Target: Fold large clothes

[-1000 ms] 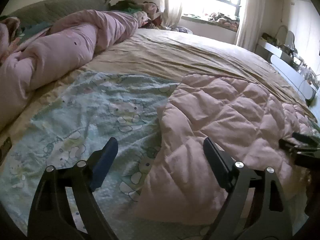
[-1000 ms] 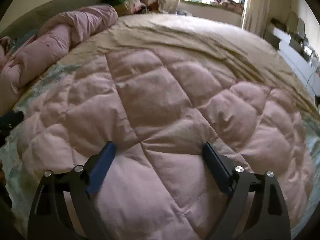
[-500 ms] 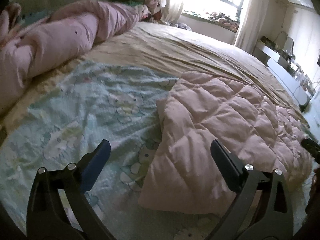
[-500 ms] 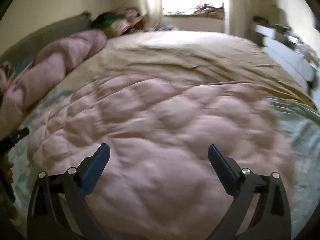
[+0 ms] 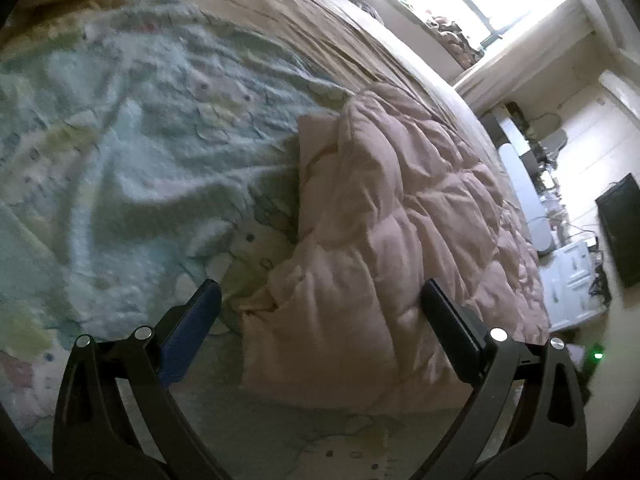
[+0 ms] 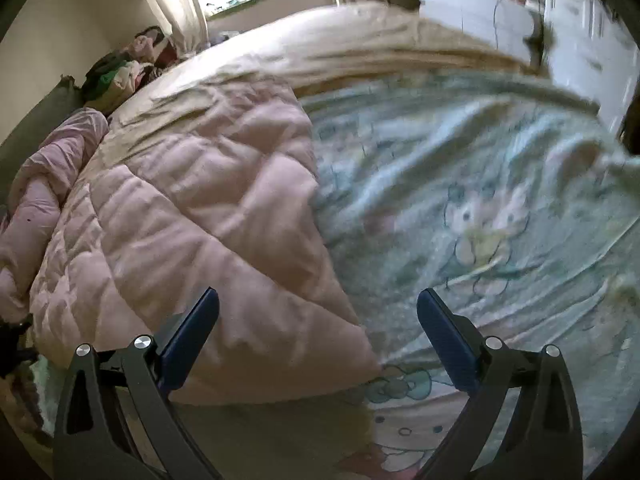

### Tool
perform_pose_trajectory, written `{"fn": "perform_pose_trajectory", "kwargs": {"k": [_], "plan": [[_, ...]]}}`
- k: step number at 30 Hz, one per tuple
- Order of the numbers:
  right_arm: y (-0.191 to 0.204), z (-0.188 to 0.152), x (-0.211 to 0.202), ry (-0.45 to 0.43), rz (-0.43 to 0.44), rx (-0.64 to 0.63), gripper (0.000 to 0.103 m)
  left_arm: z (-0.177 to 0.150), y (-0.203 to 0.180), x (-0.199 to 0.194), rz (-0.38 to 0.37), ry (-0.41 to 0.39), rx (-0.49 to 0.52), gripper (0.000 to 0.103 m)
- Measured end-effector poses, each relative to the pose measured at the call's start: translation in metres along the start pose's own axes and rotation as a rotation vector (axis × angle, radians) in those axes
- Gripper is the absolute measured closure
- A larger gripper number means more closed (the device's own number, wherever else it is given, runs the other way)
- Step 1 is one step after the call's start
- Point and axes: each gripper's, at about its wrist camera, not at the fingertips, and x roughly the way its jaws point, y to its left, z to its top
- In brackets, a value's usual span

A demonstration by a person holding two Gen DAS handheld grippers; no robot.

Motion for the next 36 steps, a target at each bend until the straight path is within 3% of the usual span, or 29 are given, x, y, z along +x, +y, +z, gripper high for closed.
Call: {"fn": "perform_pose_trajectory", "kwargs": {"k": [4,10,14,17,20,22,24,28,31,33,36], "plan": [[-0.024,-0.003,0.025,0.087,0.137,0.095,0.004,-0.006,-0.002,0.013,-0.062,0.047,-0.006,0.009],[-0.043,-0.005,0.052,0.153,0.319,0.202,0.004,-0.010,-0.007,0.022,-0.052,0.040,-0.003,0.009],[-0.032,0.003,0.063,0.172,0.397,0.212,0.004,-0.009,-0.006,0.029,-0.058,0.035,-0.009,0.008],[-0.015,0.009,0.067,0.178,0.365,0.170,0.005,-0.010,0.000,0.031,-0.071,0.031,-0.035,0.008],[-0.005,0.016,0.058,0.170,0.377,0.150,0.020,-0.010,0.005,0.034,-0.088,0.032,-0.053,0.008],[0.003,0.019,0.040,0.139,0.405,0.112,0.037,-0.009,0.008,0.035,-0.096,0.034,-0.070,0.008],[0.011,0.025,0.024,0.108,0.425,0.073,0.044,-0.009,0.009,0.036,-0.098,0.035,-0.090,0.008],[0.019,0.030,0.020,0.112,0.389,0.036,0.045,-0.010,0.003,0.036,-0.129,0.025,-0.110,0.009],[0.022,0.029,0.026,0.132,0.363,0.051,0.045,-0.009,-0.009,0.028,-0.131,-0.005,-0.079,0.022],[0.023,0.029,0.025,0.128,0.358,0.064,0.047,-0.007,-0.018,0.020,-0.133,-0.029,-0.049,0.044],[0.038,0.036,0.012,0.086,0.365,0.033,0.057,-0.001,-0.035,0.001,-0.185,-0.070,-0.001,0.054]]}}
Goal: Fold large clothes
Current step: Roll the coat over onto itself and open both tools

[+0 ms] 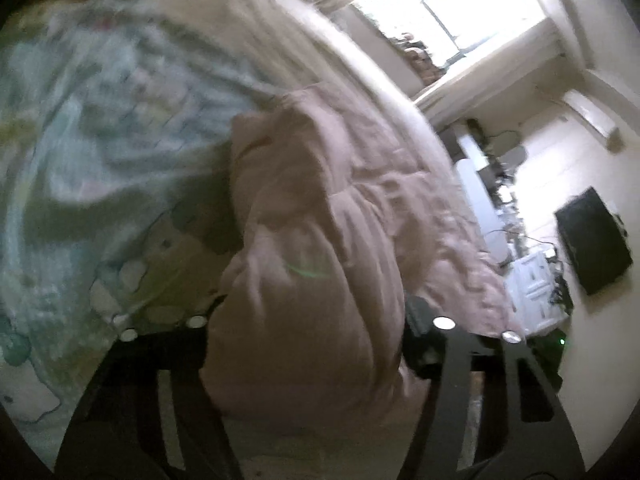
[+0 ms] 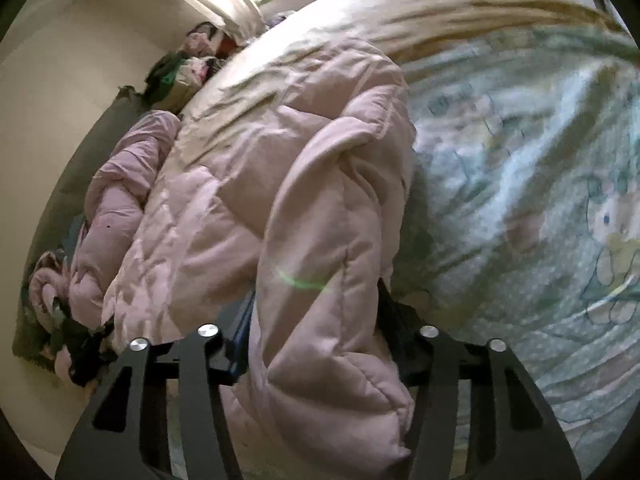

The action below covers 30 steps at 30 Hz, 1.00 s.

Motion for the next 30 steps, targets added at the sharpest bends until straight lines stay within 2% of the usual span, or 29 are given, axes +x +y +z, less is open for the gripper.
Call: {"fn": "perform_pose_trajectory", "kwargs": {"k": [2,6,12,14,16,19,30], "plan": [[0.015,0.002,-0.005,-0.018,-0.006,-0.046,0.062,0.002,-0.012,-0.007,-0.024,-0.021,0.031,0.061],[0.048,0.004,-0.025,-0.079,0.017,-0.121,0.072,0.001,-0.038,-0.020,-0.037,-0.062,0.101,0.067],[0.101,-0.016,-0.071,-0.170,0.071,-0.250,0.083,-0.002,-0.073,-0.051,-0.027,-0.098,0.210,0.069],[0.108,-0.028,-0.084,-0.177,0.109,-0.278,0.084,-0.008,-0.079,-0.063,-0.020,-0.108,0.237,0.069],[0.117,-0.037,-0.089,-0.172,0.107,-0.305,0.084,-0.016,-0.080,-0.074,-0.001,-0.110,0.266,0.069],[0.114,-0.055,-0.096,-0.157,0.104,-0.315,0.084,-0.030,-0.080,-0.080,0.017,-0.099,0.278,0.069],[0.072,-0.093,-0.110,-0.149,0.098,-0.213,0.084,-0.070,-0.074,-0.095,0.075,-0.089,0.312,0.069]]}}
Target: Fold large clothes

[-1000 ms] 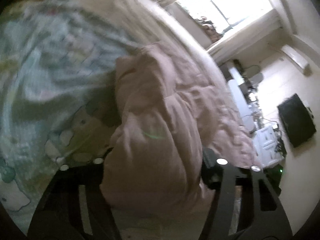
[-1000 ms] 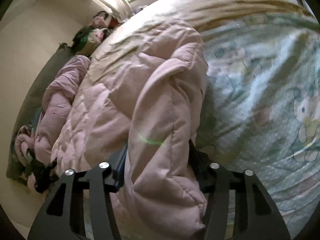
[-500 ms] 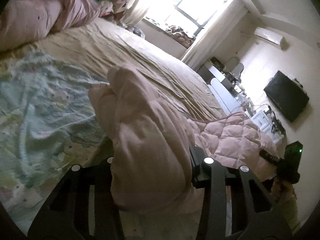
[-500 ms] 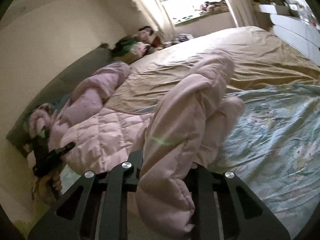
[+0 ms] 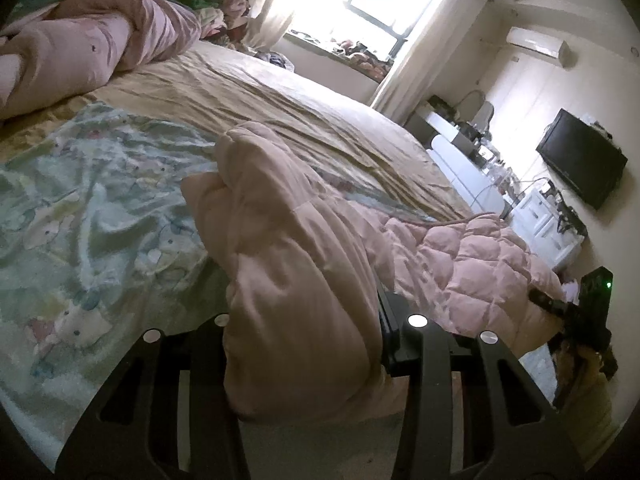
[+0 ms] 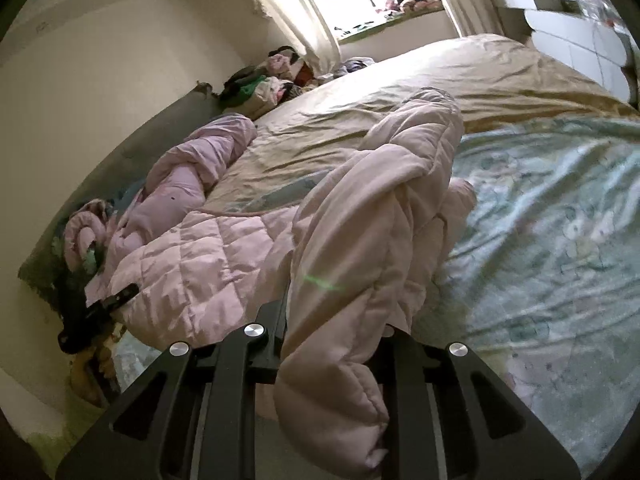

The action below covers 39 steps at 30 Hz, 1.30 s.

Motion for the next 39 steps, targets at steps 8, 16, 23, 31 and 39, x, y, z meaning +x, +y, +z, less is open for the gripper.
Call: {"fn": "perform_pose_trajectory", "kwargs": {"k": [8,16,23,31,39], "plan": [[-0.046,-0.022,0.013,0.039,-0.077,0.111,0.084,-0.017,0.028,0.010,0.061,0.051,-0.049,0.067],[-0.078,-0.049,0.038,0.115,-0.227,0.176,0.056,-0.036,0.051,0.029,0.180,0.123,-0.055,0.048],[-0.077,-0.054,0.032,0.117,-0.367,0.185,0.017,-0.043,0.049,0.021,0.291,0.128,-0.010,0.028],[-0.004,-0.049,-0.038,-0.103,-0.411,-0.010,0.005,-0.052,0.004,-0.024,0.344,0.061,0.105,0.009],[0.058,-0.060,-0.088,-0.219,-0.313,-0.123,0.004,-0.063,-0.064,-0.072,0.272,-0.010,0.154,0.009]]}}
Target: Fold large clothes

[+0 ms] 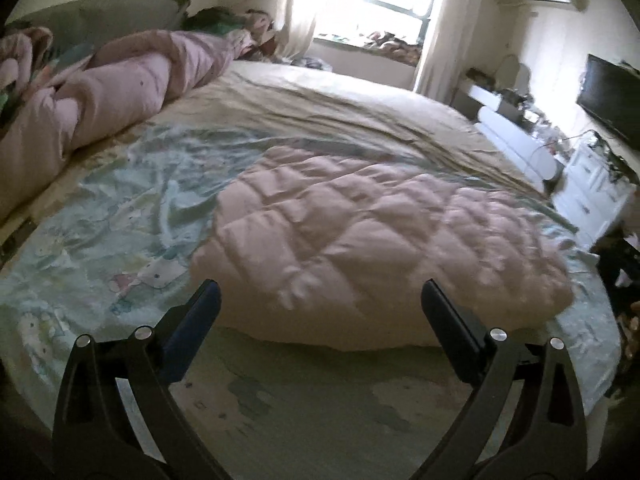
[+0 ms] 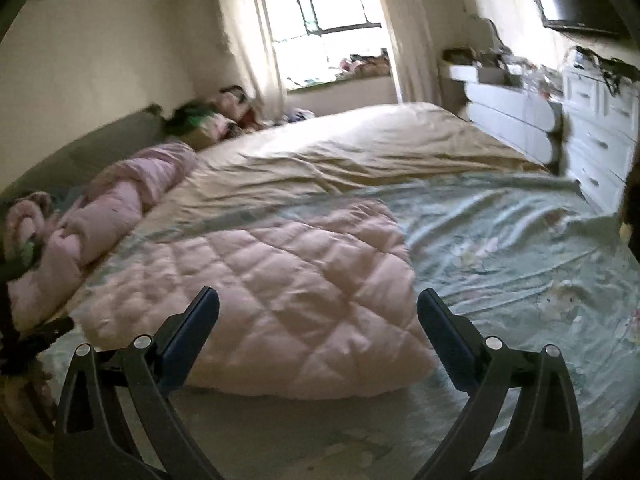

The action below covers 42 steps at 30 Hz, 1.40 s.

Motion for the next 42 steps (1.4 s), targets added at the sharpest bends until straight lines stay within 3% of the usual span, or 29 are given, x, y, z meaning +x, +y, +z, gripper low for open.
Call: {"fn": "perform_pose_trajectory", "kwargs": {"k": [7,15,23,27,42], "plan": [[0.035,-0.008,-0.045,-0.054,0.046,-0.075,0.004,-0.009,-0.041,-0.040,-0.034,-0.047,0.045,0.009],[0.062,-0.040,-0.069,-0.053,0.051,-0.144,0.004,-0.033,-0.064,-0.068,-0.068,-0.071,0.037,0.009],[0.076,-0.093,-0.056,0.017,-0.007,-0.167,0.004,-0.065,-0.066,-0.069,-0.043,-0.034,0.005,0.009],[0.083,-0.110,-0.051,0.059,0.017,-0.167,0.004,-0.072,-0.067,-0.067,-0.003,-0.017,0.005,0.009],[0.087,-0.111,-0.053,0.066,0.049,-0.170,0.004,-0.076,-0.072,-0.074,0.011,-0.031,0.036,0.009]]}}
